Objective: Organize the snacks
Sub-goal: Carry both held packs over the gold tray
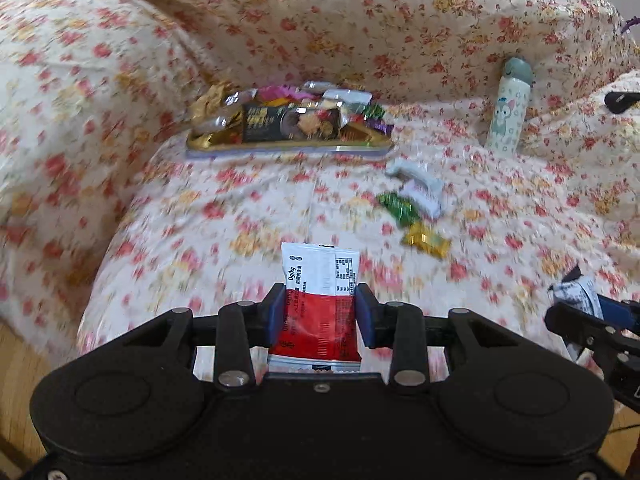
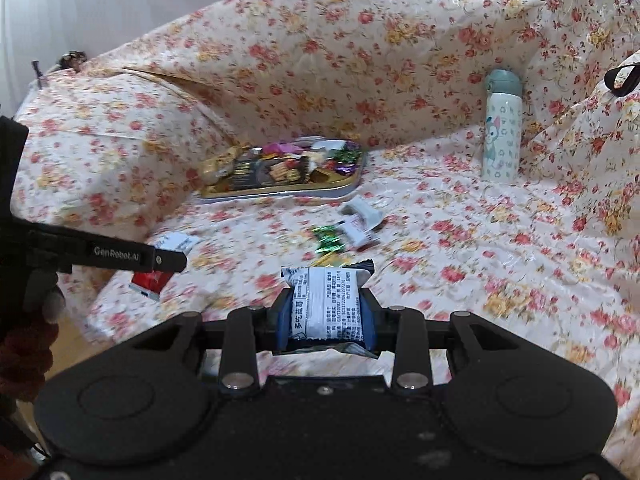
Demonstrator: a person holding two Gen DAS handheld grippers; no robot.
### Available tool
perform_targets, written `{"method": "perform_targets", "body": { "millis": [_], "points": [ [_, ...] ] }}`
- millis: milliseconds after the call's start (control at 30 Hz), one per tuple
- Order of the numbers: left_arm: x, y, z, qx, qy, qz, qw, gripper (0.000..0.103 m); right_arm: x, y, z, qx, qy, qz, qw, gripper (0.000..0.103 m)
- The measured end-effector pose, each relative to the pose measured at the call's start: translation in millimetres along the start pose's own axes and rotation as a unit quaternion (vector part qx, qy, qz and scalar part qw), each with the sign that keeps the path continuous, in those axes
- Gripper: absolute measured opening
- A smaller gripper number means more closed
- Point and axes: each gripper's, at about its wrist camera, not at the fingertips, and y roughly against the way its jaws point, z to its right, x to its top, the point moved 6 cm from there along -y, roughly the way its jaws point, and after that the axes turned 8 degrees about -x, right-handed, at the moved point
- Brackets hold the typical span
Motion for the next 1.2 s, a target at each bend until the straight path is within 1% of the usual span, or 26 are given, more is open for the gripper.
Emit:
{"method": "perform_targets", "body": {
  "millis": [133,300,400,567,667,833,1033,1200],
  "points": [
    [-26.5,14.3,2.7,0.0,0.01,-0.017,0.9998,0.045,-14.4,16.1,-9.2,0.016,-0.011,-0.01,1.0,0.036],
    [-53.0,24.2,5.5,0.007,0.023,-0.03,0.9993,0.045,-32.1,32.2,-15.2,0.032,-0.038,-0.027,0.998,0.036],
    [-65.8,28.3,7.6,0.021,0.025,-0.034,0.9989,0.045,-41.0,38.2,-15.5,0.033,-0.05,-0.033,0.998,0.036],
    [-84.0,36.1,13.4,0.037,0.026,-0.037,0.9983,0.045,-55.7,49.8,-13.6,0.02,-0.059,-0.039,0.997,0.036],
    [-91.5,36.4,15.8,0.047,0.024,-0.04,0.9978,0.045,-62.6,54.4,-12.1,0.01,-0.058,-0.043,0.997,0.036],
    [-99.0,26.4,16.1,0.05,0.024,-0.057,0.9968,0.045,-72.1,46.5,-11.6,-0.004,-0.054,-0.065,0.996,0.036],
    [-104.3,20.4,14.6,0.054,0.026,-0.062,0.9963,0.045,-83.5,37.6,-12.1,-0.019,-0.045,-0.087,0.995,0.036],
    [-108.1,17.8,12.9,0.061,0.026,-0.065,0.9957,0.045,-89.0,34.7,-12.5,-0.025,-0.039,-0.095,0.994,0.036]
  ]
}}
